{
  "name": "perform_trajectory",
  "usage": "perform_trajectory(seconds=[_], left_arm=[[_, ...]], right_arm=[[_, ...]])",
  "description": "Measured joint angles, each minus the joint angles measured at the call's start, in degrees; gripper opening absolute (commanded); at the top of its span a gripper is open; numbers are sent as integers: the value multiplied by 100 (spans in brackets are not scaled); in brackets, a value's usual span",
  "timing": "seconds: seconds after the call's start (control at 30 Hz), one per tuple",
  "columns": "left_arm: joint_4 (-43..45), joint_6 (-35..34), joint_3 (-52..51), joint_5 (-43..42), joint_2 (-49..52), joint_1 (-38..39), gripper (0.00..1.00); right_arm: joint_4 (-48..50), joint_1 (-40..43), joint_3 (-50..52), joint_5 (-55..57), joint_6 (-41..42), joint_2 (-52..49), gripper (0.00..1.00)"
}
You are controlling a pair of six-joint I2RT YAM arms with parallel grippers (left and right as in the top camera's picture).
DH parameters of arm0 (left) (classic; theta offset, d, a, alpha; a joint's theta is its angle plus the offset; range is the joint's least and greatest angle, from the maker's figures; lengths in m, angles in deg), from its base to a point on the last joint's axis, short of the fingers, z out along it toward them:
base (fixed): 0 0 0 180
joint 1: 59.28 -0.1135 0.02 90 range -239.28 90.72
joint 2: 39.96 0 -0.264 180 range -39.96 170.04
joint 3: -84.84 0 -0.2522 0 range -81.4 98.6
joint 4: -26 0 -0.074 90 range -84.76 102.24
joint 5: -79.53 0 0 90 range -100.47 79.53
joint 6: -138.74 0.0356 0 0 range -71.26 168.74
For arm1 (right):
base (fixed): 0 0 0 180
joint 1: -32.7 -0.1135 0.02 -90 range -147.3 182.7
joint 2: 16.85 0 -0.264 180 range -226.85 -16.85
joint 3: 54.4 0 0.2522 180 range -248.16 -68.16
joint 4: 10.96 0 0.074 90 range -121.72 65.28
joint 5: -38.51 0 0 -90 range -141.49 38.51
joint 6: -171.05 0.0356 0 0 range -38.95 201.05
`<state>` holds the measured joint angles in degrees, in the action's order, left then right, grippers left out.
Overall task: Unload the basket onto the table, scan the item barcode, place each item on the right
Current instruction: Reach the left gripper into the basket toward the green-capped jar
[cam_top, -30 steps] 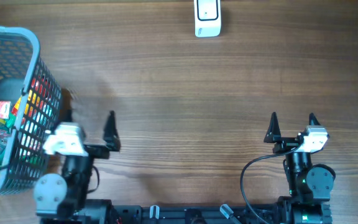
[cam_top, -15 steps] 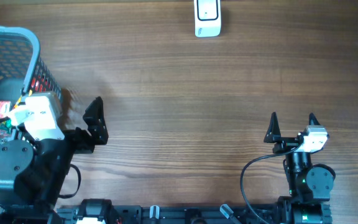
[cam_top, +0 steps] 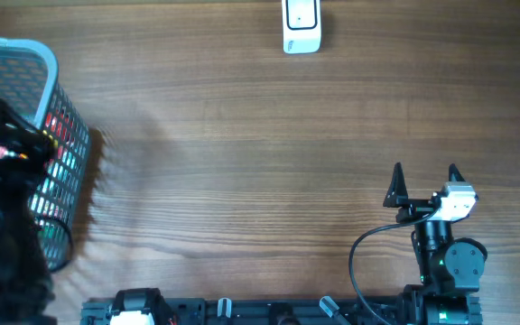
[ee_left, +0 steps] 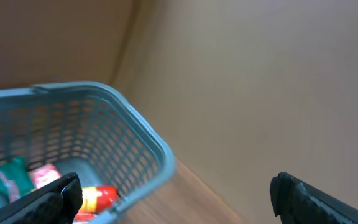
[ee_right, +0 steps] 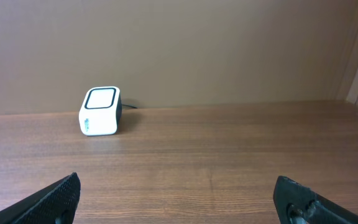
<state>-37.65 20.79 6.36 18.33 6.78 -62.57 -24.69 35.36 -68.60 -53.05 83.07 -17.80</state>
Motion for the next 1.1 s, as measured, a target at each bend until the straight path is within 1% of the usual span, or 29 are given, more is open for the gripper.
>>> perform_trajectory(seconds=[0.07,0.1,0.13,0.17,0.2,0.23,0.33,0.37,0.43,0.53,0.6,0.67,0.7,0.73,0.77,0.83,0.9,1.0,1.1], left_arm=[[-24,-210,232,151,295,-374,100],[-46,-415,380,225,557,-739,100],[-72,-531,437,208,691,-949,100],[-114,-691,507,219,855,-1270,100],[-170,-951,577,160,1091,-1786,100],[-225,-1154,603,-4,1285,-2216,100],[-396,-1624,612,-850,1843,-3467,100],[-479,-1731,616,-1296,2035,-3849,100],[-866,-1869,619,-1908,2312,-4256,100],[-1126,-2044,616,-2439,2682,-4454,100],[-1298,-2330,625,-2559,2944,-4450,100],[-2070,-3340,638,-2378,3230,-4500,100],[-2691,-4098,656,-2264,3377,-4548,100],[-3047,-4712,638,-2181,3488,-4594,100],[-3366,-5318,638,-2124,3615,-4638,100],[-3560,-6363,649,-1963,3910,-4708,100],[-3587,-6891,649,-1943,4190,-4706,100],[-3582,-7475,649,-1943,4666,-4706,100],[-3576,-7783,649,-1939,4959,-4706,100]], right_arm=[[0,0,0,0,0,0,100],[0,0,0,0,0,0,100],[0,0,0,0,0,-4,100],[0,0,0,0,0,-4,100],[0,0,0,0,0,-4,100],[0,0,0,0,0,-7,100],[0,0,0,0,0,-7,99],[0,0,0,-2,0,-7,100],[0,0,0,-9,0,-7,100],[0,0,0,-15,0,-7,100],[0,0,0,-15,0,-7,100],[0,0,0,-15,0,-4,100],[0,0,0,-15,0,-7,100],[0,0,0,-15,0,-7,100],[0,0,0,-15,0,-7,100],[0,0,0,-15,0,-7,100],[0,0,0,-15,0,-7,100],[0,0,0,-15,0,-7,100],[0,0,0,-15,0,-7,100]])
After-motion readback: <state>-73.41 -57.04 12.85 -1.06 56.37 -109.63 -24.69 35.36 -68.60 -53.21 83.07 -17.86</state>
